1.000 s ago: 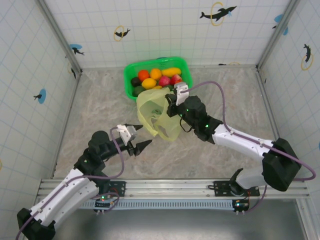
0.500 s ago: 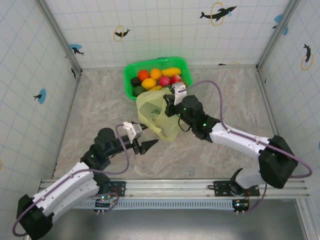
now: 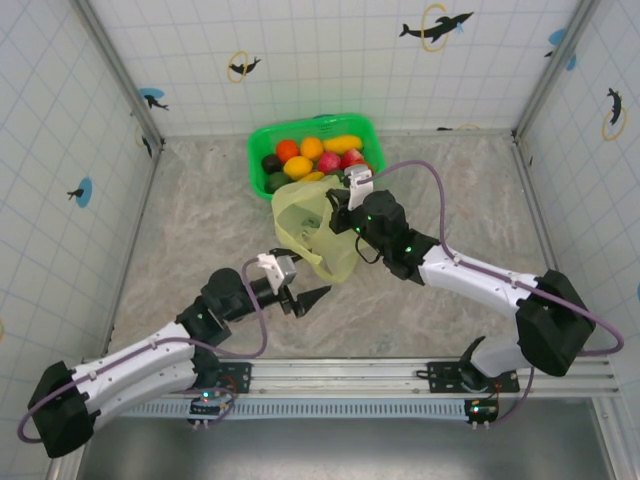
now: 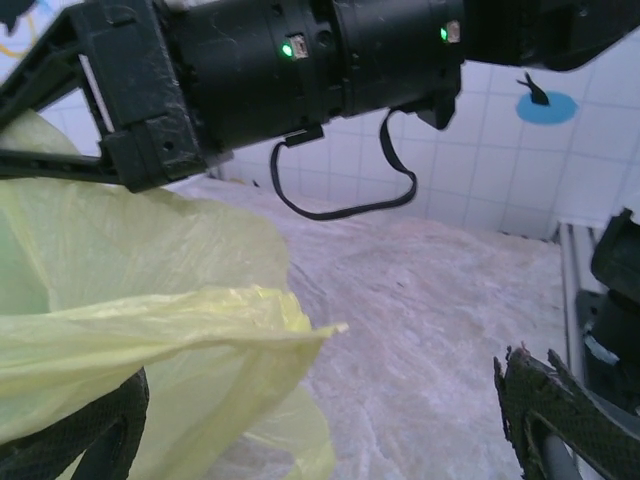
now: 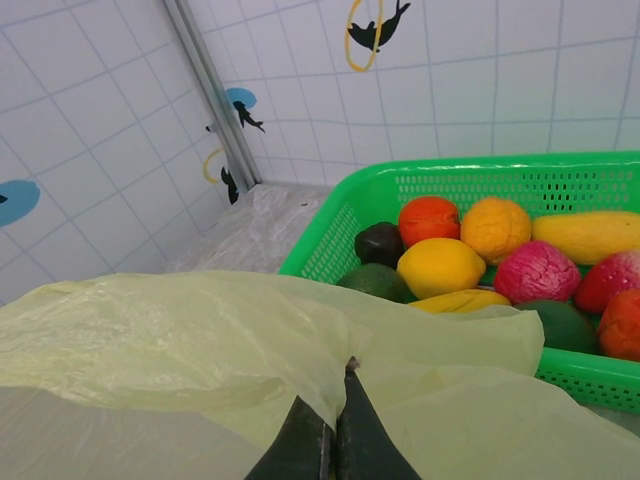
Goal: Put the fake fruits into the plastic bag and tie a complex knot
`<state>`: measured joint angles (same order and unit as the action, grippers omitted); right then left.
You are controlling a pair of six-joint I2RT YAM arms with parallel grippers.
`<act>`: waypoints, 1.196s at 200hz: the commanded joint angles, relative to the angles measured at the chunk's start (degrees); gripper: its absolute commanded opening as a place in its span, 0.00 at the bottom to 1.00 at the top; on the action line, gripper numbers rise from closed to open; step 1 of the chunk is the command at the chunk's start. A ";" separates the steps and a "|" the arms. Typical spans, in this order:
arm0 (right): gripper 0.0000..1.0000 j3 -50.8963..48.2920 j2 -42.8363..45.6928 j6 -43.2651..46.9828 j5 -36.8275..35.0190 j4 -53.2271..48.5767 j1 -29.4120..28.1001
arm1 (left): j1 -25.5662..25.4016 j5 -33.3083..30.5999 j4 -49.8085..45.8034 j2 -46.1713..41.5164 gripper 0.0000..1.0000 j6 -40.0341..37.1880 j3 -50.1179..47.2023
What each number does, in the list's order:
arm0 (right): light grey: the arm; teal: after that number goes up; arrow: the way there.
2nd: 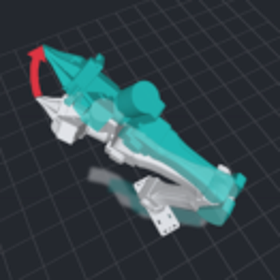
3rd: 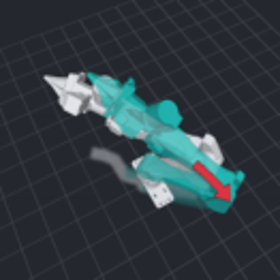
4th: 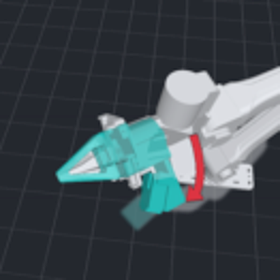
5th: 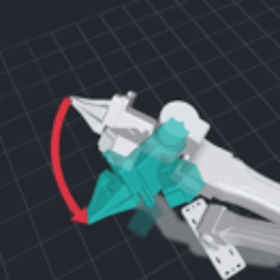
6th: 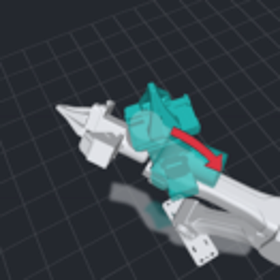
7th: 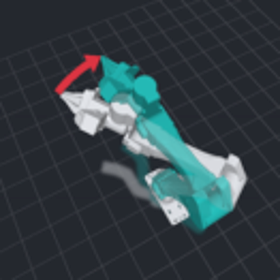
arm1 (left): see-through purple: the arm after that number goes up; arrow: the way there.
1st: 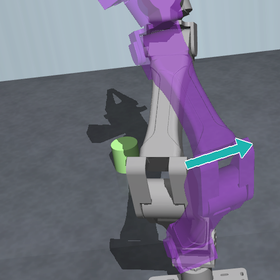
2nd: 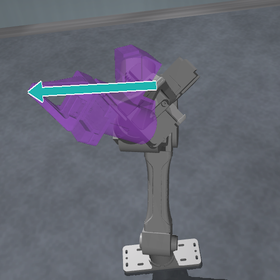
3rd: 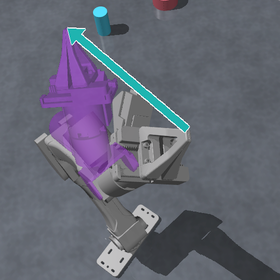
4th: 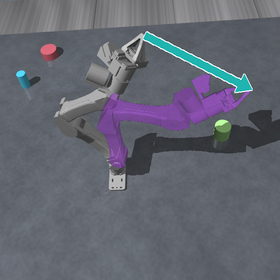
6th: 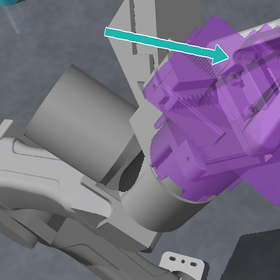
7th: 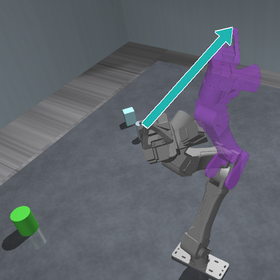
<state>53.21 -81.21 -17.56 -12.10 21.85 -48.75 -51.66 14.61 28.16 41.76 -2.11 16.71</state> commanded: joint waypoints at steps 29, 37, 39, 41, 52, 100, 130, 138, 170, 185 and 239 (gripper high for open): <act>0.00 1.59 -0.18 -2.54 0.07 3.73 -0.03 | -4.60 -12.94 11.16 1.55 0.88 -5.91 -1.77; 0.00 1.35 -0.18 -2.65 0.18 3.88 -0.10 | -5.29 -13.05 12.08 2.27 0.85 -6.34 -1.63; 0.00 1.32 -0.18 -2.72 0.22 3.90 -0.11 | -5.40 -13.21 12.31 2.45 0.84 -6.40 -1.65; 0.00 1.29 -0.18 -2.74 0.16 3.90 -0.11 | -5.59 -13.36 12.45 2.63 0.83 -6.46 -1.63; 0.00 1.09 -0.22 -2.83 0.06 4.02 -0.12 | -6.33 -14.38 13.59 3.40 0.79 -6.77 -1.49; 0.00 0.32 0.15 -3.31 -0.03 4.37 -0.12 | -7.12 -20.50 18.22 4.71 0.55 -6.18 -1.82; 0.00 -0.17 0.21 -3.53 -0.03 4.49 -0.12 | -7.16 -21.14 19.07 5.13 0.45 -5.65 -1.65; 0.00 -0.35 0.23 -3.53 -0.03 4.52 -0.12 | -7.21 -20.94 19.04 5.07 0.40 -5.71 -1.63; 0.00 -0.48 -0.06 -3.40 0.04 3.98 0.11 | -7.23 -21.20 16.51 3.94 0.17 -5.97 -1.33; 0.00 -0.48 -0.10 -3.27 0.25 3.48 0.39 | -7.22 -21.19 13.62 2.56 0.08 -6.24 -0.79; 0.02 0.61 -1.09 -0.56 4.81 0.47 2.45 | -7.23 -19.49 -3.36 -4.62 0.00 -5.00 2.29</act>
<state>53.19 -81.25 -20.25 -10.55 22.83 -46.96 -58.52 -5.91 34.65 39.77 -7.73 15.84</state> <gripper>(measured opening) 0.048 0.047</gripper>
